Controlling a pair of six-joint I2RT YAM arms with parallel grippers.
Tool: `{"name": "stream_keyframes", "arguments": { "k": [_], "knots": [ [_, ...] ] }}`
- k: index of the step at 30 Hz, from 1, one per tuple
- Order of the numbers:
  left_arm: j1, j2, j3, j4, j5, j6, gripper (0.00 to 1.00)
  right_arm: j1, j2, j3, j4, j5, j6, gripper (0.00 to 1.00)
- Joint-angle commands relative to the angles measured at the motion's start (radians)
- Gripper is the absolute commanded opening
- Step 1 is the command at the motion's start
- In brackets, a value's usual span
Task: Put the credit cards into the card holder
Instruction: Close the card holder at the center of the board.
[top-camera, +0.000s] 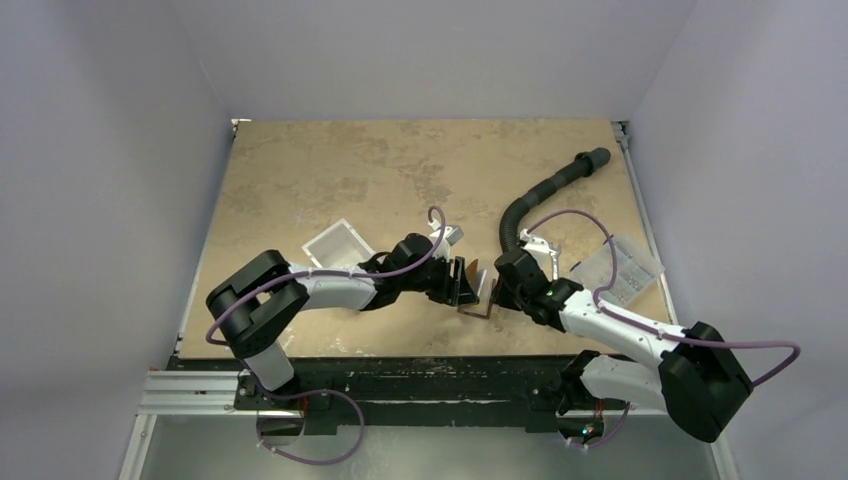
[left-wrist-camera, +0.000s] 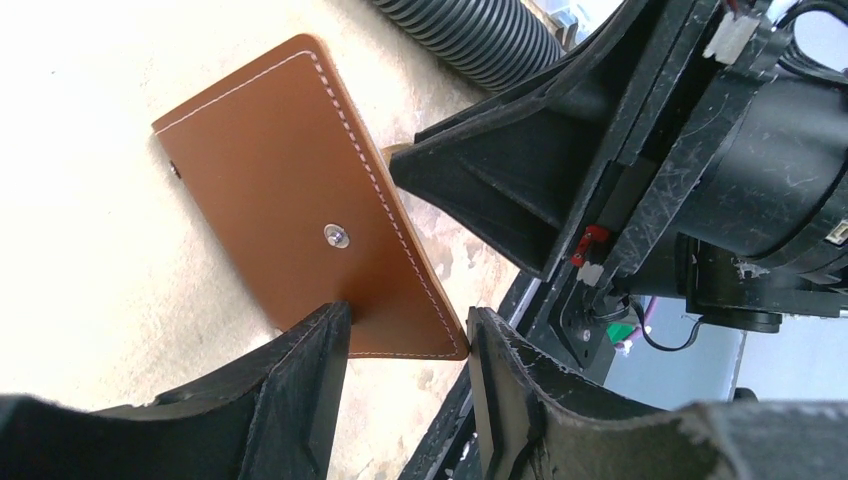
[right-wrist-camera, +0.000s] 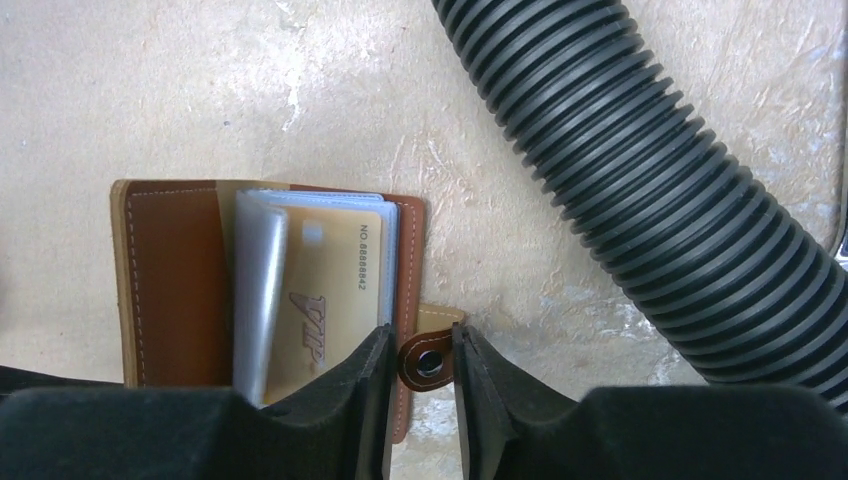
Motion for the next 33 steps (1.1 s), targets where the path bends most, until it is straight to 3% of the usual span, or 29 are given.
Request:
{"name": "stream_keyframes", "arguments": {
  "k": [1,5,20,25,33],
  "knots": [
    [-0.013,0.035,0.054,0.069,0.041,-0.014,0.50,0.004,-0.014,-0.016,-0.027,0.025,0.043,0.32],
    [-0.024,0.073,0.073,0.091,0.056,-0.021,0.50,0.004,-0.077,-0.041,-0.038,0.029,0.068,0.28],
    [-0.048,0.215,0.126,0.170,0.167,-0.045,0.48,-0.015,-0.229,-0.142,0.007,0.010,0.157,0.31],
    [-0.048,0.232,0.121,0.170,0.170,-0.044,0.43,-0.025,-0.167,-0.144,0.071,0.000,0.117,0.27],
    [-0.044,0.110,0.090,0.006,0.091,0.067,0.58,-0.024,-0.011,-0.107,0.254,-0.122,-0.027,0.26]
  ]
}}
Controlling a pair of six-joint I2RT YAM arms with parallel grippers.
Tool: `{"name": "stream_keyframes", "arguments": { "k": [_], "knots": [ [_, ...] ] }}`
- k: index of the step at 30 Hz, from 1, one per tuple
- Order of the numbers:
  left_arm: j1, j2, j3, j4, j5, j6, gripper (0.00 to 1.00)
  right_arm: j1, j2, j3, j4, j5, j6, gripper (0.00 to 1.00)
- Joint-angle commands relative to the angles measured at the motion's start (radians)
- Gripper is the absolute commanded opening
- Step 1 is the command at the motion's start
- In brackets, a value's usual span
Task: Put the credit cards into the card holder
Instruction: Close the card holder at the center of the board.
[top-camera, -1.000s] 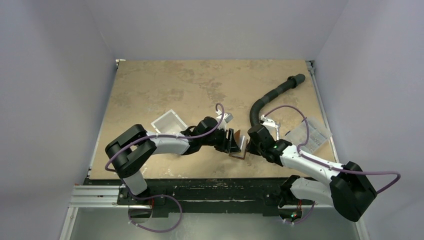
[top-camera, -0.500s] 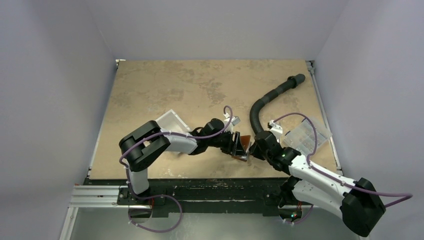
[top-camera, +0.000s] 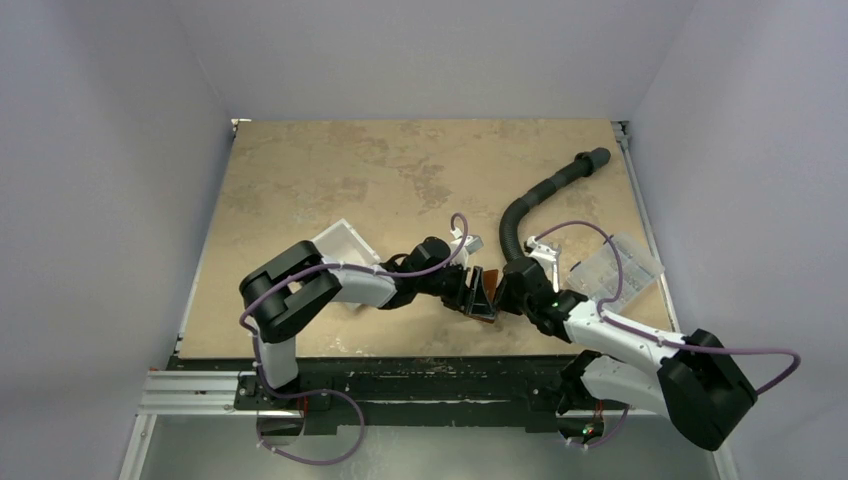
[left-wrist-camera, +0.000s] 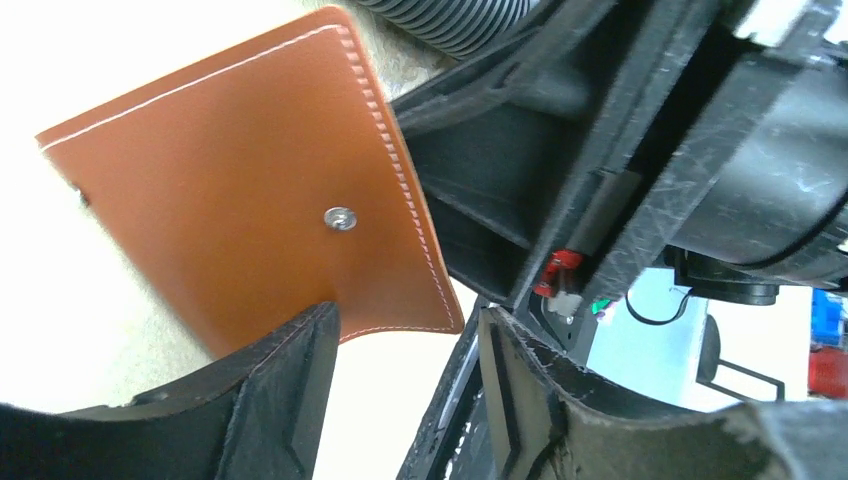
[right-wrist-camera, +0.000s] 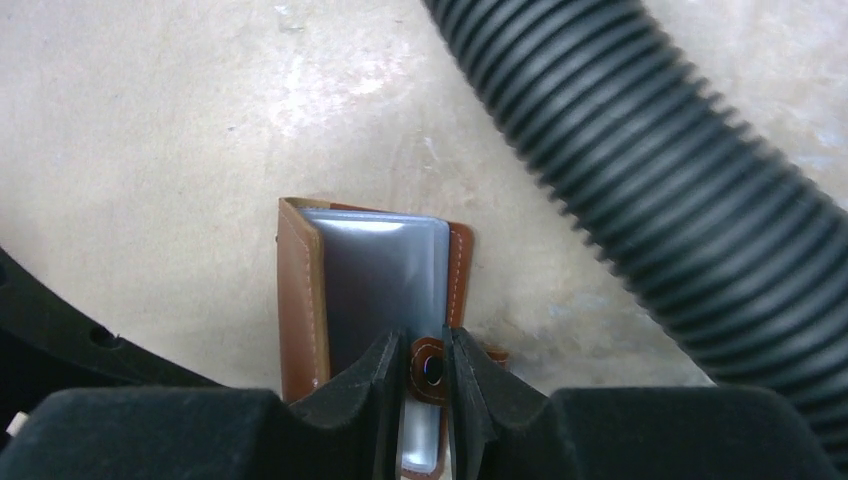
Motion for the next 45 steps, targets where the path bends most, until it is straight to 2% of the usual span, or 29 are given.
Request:
{"name": "stream_keyframes", "arguments": {
  "k": [1,4,10,16,20,22,26,29,31,35,45],
  "knots": [
    [-0.001,-0.103,-0.010,-0.119,-0.059,0.103,0.59,-0.002,0.071,0.017,0.163,-0.119,-0.090,0.26],
    [0.027,-0.150,-0.031,-0.160,-0.077,0.124,0.59,-0.001,0.108,0.000,0.293,-0.218,-0.074,0.26],
    [0.088,-0.194,-0.091,-0.161,-0.061,0.131,0.55,0.001,0.209,0.009,0.420,-0.311,-0.053,0.26],
    [0.092,-0.188,-0.100,-0.155,-0.080,0.129,0.51,0.001,0.186,0.043,0.242,-0.203,-0.084,0.31],
    [0.092,-0.177,-0.100,-0.153,-0.081,0.133,0.49,0.001,0.110,0.050,0.121,-0.106,-0.101,0.47],
    [0.092,-0.172,-0.093,-0.157,-0.084,0.136,0.45,0.001,0.071,0.048,0.100,-0.095,-0.102,0.49],
    [0.093,-0.168,-0.080,-0.186,-0.099,0.149,0.40,0.001,0.046,0.051,0.066,-0.073,-0.098,0.48],
    [0.093,-0.180,-0.079,-0.191,-0.094,0.151,0.44,0.000,0.032,0.055,0.036,-0.074,-0.085,0.46],
    [0.091,-0.186,-0.078,-0.190,-0.082,0.149,0.47,-0.001,0.018,0.055,0.017,-0.077,-0.077,0.40],
    [0.091,-0.195,-0.078,-0.177,-0.062,0.135,0.46,0.001,-0.017,0.045,-0.008,-0.083,-0.064,0.38],
    [0.080,-0.157,-0.073,-0.068,-0.019,0.057,0.25,0.000,-0.077,0.018,-0.027,-0.067,-0.054,0.40]
  ]
}}
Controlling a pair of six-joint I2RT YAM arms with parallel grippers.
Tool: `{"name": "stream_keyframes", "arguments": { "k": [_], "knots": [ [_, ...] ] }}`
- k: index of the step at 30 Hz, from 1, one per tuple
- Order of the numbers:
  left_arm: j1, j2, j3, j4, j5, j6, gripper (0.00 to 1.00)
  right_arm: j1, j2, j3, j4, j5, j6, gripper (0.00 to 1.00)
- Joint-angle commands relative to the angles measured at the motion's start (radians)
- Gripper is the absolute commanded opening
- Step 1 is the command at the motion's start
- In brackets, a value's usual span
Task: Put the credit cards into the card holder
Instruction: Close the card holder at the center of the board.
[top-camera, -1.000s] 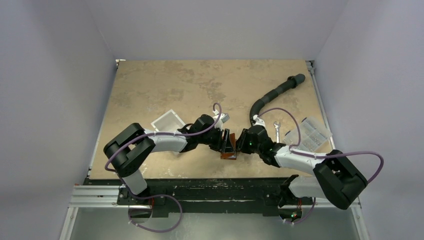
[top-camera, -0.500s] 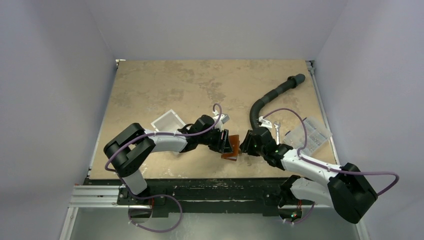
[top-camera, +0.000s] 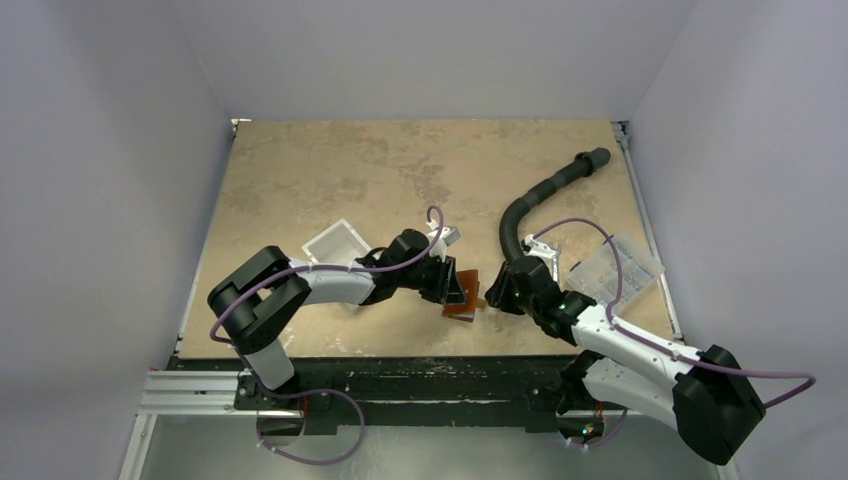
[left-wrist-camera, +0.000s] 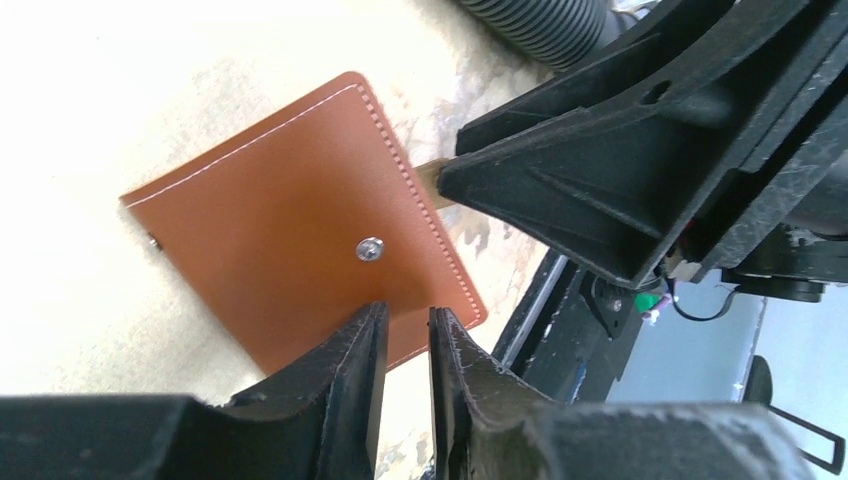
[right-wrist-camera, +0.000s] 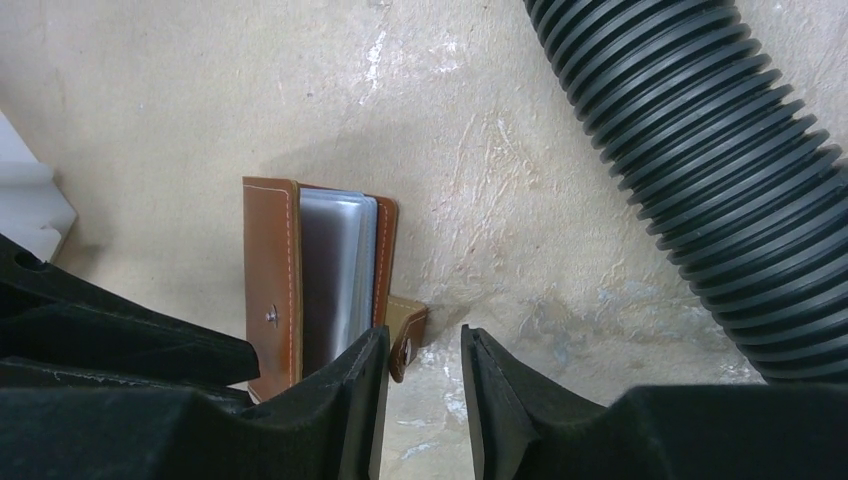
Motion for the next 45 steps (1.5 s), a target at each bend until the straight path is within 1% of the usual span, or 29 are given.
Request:
{"name": "stream_keyframes", "arguments": {
  "k": [1,6,11,16,20,22,24,26,29,31,32,42,44,45],
  "knots": [
    [-0.012,0.018,0.013,0.120,0.046,-0.055,0.23,0.002,-0.021,-0.003,-0.009,0.039,0.020,0.40],
    [-0.028,0.060,-0.014,0.204,0.048,-0.106,0.16,0.001,-0.052,-0.018,0.009,0.047,0.034,0.38],
    [-0.030,0.076,-0.077,0.261,0.024,-0.136,0.11,0.001,-0.044,-0.011,0.011,0.056,0.019,0.30],
    [-0.030,0.086,-0.122,0.287,0.001,-0.144,0.10,0.001,-0.026,-0.017,0.032,0.029,0.010,0.20],
    [-0.030,0.103,-0.132,0.301,0.001,-0.147,0.09,0.001,-0.028,-0.019,0.032,0.019,0.011,0.17],
    [-0.030,0.109,-0.131,0.302,0.004,-0.146,0.09,0.001,-0.036,-0.021,0.031,0.013,0.010,0.14],
    [-0.030,0.114,-0.132,0.304,0.006,-0.144,0.09,0.001,-0.042,-0.020,0.026,0.007,0.009,0.09],
    [-0.030,0.116,-0.133,0.304,0.006,-0.143,0.09,0.001,-0.050,-0.017,0.020,0.001,0.007,0.07],
    [-0.031,0.119,-0.134,0.304,0.006,-0.140,0.08,0.001,-0.053,-0.016,0.014,-0.006,0.003,0.08],
    [-0.031,0.121,-0.134,0.304,0.007,-0.139,0.08,0.001,-0.051,-0.011,0.006,-0.010,0.000,0.17],
    [-0.031,0.121,-0.135,0.305,0.007,-0.139,0.08,0.000,-0.050,-0.008,0.001,-0.011,-0.001,0.19],
    [-0.030,0.123,-0.133,0.308,0.015,-0.139,0.08,0.001,-0.078,-0.015,-0.027,-0.021,0.010,0.18],
    [-0.029,0.125,-0.132,0.309,0.015,-0.138,0.08,0.001,-0.089,-0.017,-0.030,-0.021,0.011,0.17],
    [-0.030,0.127,-0.131,0.308,0.016,-0.138,0.08,0.001,-0.094,-0.017,-0.031,-0.020,0.011,0.14]
  ]
}}
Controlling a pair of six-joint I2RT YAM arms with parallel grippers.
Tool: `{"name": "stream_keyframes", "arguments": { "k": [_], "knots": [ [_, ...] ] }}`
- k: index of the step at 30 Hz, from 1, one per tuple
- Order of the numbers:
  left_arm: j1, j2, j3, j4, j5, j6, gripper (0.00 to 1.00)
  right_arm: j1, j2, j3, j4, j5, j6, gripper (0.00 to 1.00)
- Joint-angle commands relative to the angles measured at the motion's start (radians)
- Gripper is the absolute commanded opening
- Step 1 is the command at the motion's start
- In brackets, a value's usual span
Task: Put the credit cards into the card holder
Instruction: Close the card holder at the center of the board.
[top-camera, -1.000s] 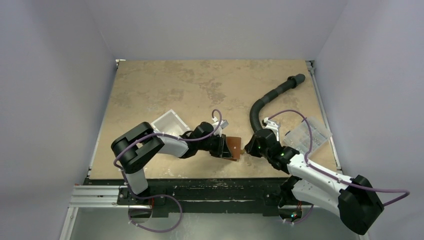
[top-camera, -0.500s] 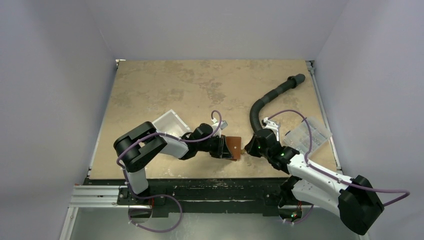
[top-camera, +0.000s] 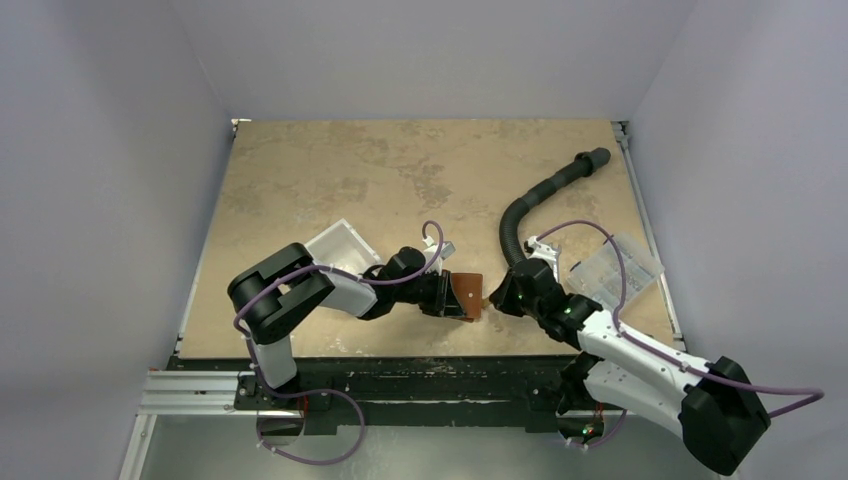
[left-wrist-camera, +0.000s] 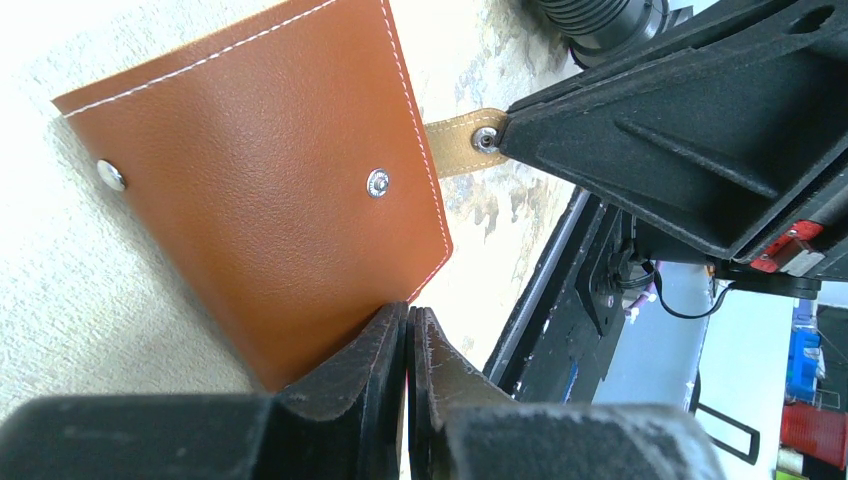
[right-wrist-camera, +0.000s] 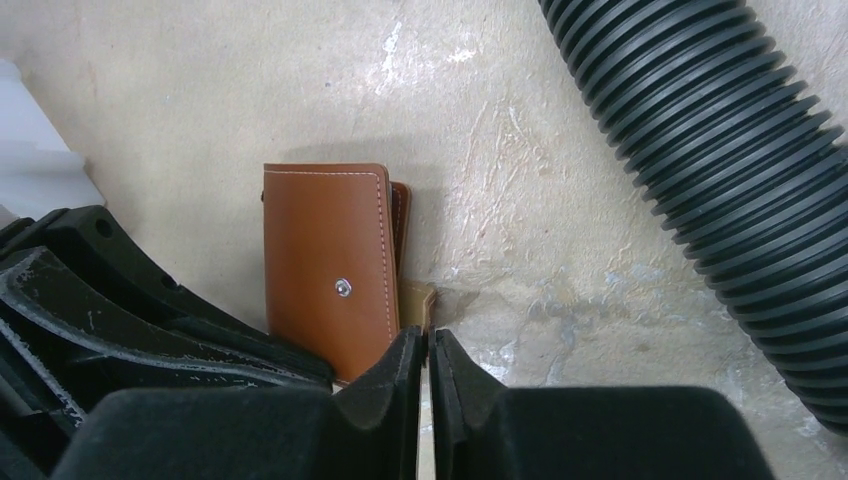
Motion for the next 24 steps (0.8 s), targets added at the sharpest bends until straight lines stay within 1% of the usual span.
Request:
{"name": "stream_keyframes", "arguments": {
  "k": [1,4,11,18,24],
  "knots": [
    [-0.004,0.023,-0.004,0.017,-0.011,0.015,0.08,0.000,-0.037,-0.004,-0.007,0.001,0.004,0.10],
    [-0.004,0.028,-0.004,0.020,-0.010,0.014,0.08,0.001,-0.041,-0.004,0.007,-0.005,-0.005,0.00],
    [-0.004,0.024,-0.004,0.017,-0.007,0.016,0.08,0.001,0.012,0.002,0.057,-0.017,-0.028,0.00],
    [-0.003,0.030,-0.002,0.014,-0.006,0.016,0.08,0.001,0.054,-0.009,0.242,-0.153,-0.111,0.00],
    [-0.004,0.033,0.002,0.015,-0.003,0.015,0.07,0.001,0.107,-0.004,0.306,-0.164,-0.133,0.00]
  ]
}}
